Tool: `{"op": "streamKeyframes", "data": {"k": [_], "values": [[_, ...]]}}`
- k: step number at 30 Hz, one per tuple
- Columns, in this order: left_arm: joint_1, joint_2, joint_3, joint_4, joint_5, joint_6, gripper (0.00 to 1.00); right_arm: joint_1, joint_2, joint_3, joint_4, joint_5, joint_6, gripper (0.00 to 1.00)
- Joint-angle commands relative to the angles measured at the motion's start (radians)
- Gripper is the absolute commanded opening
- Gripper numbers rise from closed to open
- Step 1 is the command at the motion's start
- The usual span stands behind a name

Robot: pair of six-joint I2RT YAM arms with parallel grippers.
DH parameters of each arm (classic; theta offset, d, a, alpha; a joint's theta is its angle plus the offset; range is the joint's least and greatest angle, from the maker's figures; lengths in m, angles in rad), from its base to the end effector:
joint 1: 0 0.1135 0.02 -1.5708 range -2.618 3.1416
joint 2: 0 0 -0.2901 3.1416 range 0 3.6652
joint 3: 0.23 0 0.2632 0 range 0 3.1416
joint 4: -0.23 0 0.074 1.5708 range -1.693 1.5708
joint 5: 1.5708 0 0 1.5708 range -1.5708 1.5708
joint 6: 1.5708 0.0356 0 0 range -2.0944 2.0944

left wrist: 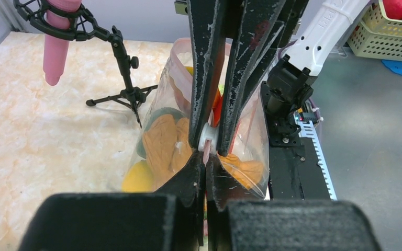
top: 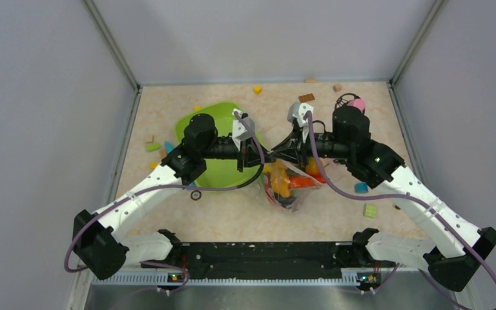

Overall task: Place the food in the zip-top bag and seal the zipper
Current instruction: Zip the zipper food storage bag at the center of the board.

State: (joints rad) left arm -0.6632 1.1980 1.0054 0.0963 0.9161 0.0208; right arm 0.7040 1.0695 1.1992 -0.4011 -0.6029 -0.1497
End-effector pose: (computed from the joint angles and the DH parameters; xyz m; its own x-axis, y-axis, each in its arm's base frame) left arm 0.1974 -0.1901 0.3843 -0.0550 0.0591 -0.9967 0.9984 -0.0075 -0.0555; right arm 0.1596 0.1620 0.4329 -0.0604 -0.2125 -0.9753 -0.9694 0.2453 0.0066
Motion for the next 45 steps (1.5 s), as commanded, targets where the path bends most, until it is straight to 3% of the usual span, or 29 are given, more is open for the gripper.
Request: {"op": "streamKeyframes", "data": {"k": [1, 8, 14, 24, 32, 37, 45], "values": [[-0.004, -0.015, -0.005, 0.082, -0.058, -0.068, 0.0, -0.005, -0.006, 0.033, -0.005, 0.051, -0.018, 0.0], [-0.003, -0.113, -0.158, 0.237, -0.275, -0.159, 0.0, -0.004, -0.02, 0.02, -0.047, 0.161, -0.074, 0.0], [-0.003, -0.171, -0.214, 0.247, -0.346, -0.195, 0.0, -0.005, -0.026, 0.037, -0.114, 0.226, -0.147, 0.0], [-0.003, -0.306, -0.267, 0.199, -0.685, -0.241, 0.0, -0.004, -0.037, 0.075, -0.23, 0.344, -0.324, 0.0], [-0.003, -0.375, -0.284, 0.163, -0.866, -0.259, 0.0, -0.005, -0.036, 0.107, -0.309, 0.492, -0.328, 0.0], [-0.003, -0.425, -0.299, 0.12, -1.09, -0.306, 0.0, -0.004, -0.032, 0.133, -0.364, 0.63, -0.315, 0.0], [-0.003, -0.473, -0.329, 0.082, -1.223, -0.304, 0.0, -0.005, -0.061, 0.131, -0.392, 0.664, -0.336, 0.0]]}}
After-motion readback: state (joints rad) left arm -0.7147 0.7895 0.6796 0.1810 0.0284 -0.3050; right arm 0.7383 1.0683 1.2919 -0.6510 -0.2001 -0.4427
